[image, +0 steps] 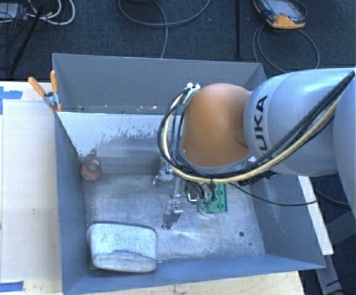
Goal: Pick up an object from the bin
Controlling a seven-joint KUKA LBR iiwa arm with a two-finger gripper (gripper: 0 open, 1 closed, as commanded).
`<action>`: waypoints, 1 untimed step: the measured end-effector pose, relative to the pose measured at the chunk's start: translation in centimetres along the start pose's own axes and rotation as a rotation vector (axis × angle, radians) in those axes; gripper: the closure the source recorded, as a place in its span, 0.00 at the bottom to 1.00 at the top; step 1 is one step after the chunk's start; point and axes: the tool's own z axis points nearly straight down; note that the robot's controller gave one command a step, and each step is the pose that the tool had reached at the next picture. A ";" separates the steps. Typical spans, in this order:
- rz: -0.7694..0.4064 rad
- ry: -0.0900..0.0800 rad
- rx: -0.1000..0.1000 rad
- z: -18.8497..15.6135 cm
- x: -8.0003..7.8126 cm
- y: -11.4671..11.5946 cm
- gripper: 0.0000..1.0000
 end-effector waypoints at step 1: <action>0.000 -0.009 0.003 0.1 -1.7 -8.2 0.00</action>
Offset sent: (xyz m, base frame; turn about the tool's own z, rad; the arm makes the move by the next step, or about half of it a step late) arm 0.0169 -0.0770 -0.0006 -0.0079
